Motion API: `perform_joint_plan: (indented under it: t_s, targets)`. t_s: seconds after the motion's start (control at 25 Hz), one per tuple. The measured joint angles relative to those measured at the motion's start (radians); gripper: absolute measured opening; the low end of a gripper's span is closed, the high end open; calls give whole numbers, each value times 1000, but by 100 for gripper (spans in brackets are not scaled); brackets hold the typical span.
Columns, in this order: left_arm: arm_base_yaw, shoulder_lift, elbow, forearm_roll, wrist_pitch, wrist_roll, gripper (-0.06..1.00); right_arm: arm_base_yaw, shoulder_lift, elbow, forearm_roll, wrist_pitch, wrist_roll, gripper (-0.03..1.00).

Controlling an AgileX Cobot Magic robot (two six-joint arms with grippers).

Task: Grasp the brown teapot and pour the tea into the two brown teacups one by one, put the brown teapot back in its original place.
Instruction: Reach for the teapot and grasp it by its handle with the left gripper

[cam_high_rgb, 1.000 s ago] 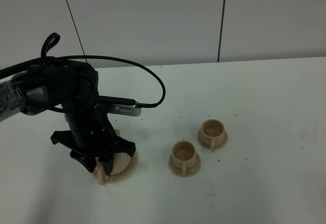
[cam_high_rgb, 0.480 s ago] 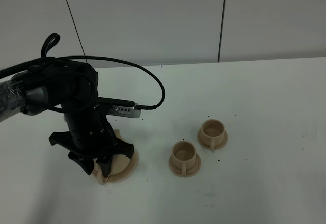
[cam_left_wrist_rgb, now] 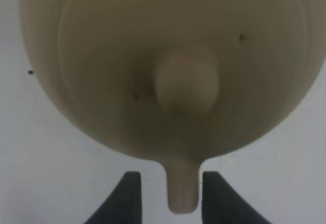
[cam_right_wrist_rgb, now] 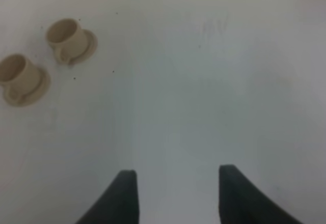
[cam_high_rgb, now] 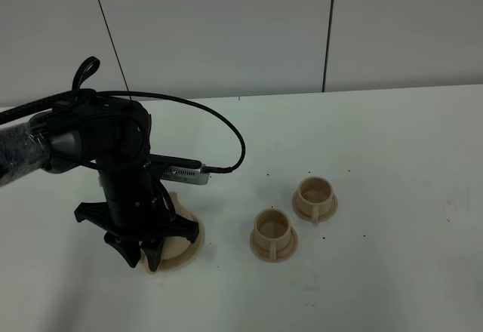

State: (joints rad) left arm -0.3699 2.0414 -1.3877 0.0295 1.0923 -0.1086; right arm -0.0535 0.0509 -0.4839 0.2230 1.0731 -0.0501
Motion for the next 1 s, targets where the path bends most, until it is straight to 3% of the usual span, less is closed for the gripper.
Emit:
perform_joint_plan:
  t_s: [0.6,1.0]
  targets:
    - [0,0,-27,0,3,1,34,0,0,0,0,0,0,36]
    - [0,0,-27,4,-6,1,18,0,0,0,0,0,0,36]
